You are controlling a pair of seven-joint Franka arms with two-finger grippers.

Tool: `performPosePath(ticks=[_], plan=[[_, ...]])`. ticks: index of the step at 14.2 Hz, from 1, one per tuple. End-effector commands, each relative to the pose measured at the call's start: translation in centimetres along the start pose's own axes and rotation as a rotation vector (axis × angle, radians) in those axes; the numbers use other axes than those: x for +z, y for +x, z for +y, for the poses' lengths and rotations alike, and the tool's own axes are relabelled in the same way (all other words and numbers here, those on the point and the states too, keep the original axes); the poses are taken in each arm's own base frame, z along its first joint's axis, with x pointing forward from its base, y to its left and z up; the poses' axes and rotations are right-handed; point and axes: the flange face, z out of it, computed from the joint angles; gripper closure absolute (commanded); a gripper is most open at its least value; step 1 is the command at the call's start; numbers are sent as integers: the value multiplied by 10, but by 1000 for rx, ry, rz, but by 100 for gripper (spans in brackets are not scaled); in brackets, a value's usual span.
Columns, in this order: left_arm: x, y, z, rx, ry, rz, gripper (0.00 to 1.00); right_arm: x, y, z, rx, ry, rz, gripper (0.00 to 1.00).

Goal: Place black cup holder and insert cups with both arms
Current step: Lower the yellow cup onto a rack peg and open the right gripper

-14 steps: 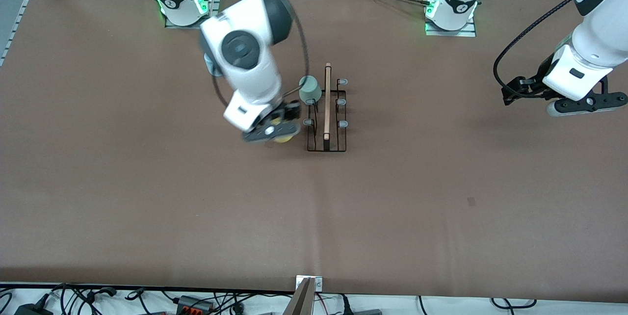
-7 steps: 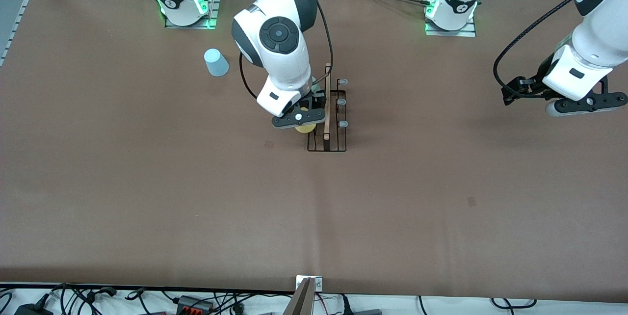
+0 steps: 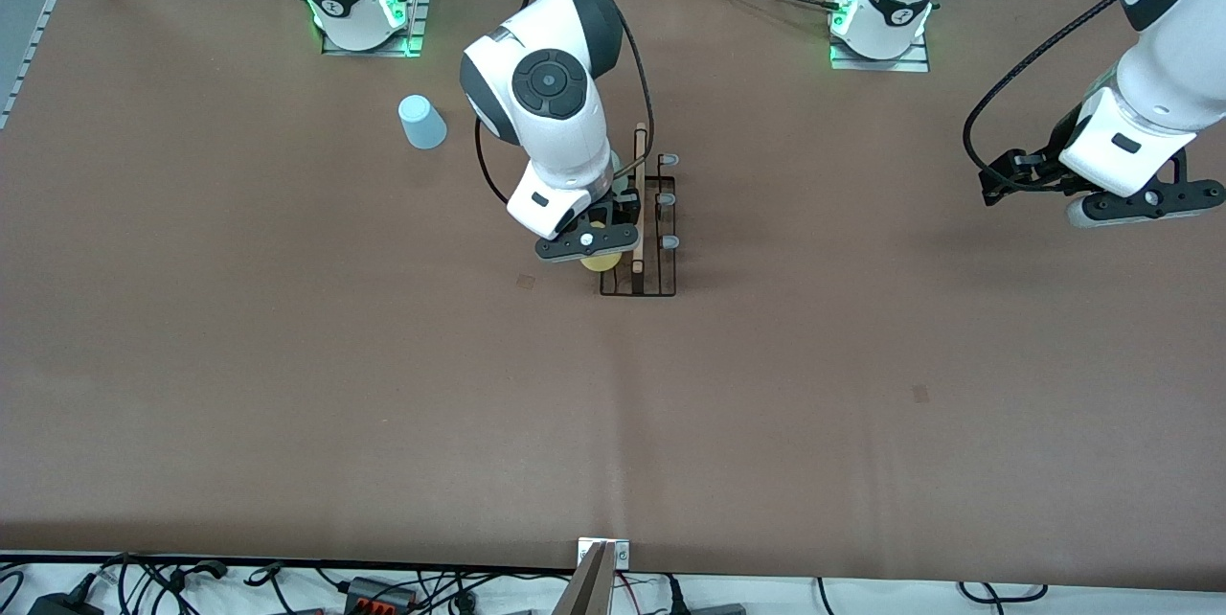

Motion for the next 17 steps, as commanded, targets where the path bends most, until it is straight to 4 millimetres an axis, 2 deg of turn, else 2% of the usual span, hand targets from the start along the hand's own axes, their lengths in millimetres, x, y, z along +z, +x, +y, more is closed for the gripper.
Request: performPosePath(ticks=[1, 12, 14, 15, 16, 17], plan=[[-5, -3, -3, 11, -18, -1, 0, 5, 1, -5, 3, 1, 9, 73], [-5, -3, -3, 11, -18, -1, 0, 44, -5, -11, -17, -24, -37, 73], [-5, -3, -3, 11, -18, -1, 0, 46, -5, -11, -17, -25, -38, 71], [-5, -3, -3, 11, -18, -1, 0, 51, -7, -13, -16, -27, -46, 49], [-5, -3, -3, 11, -18, -1, 0, 52, -8, -15, -5, -27, -47, 0], [-5, -3, -3, 11, -18, -1, 0, 51, -9, -17, -8, -22, -43, 0]])
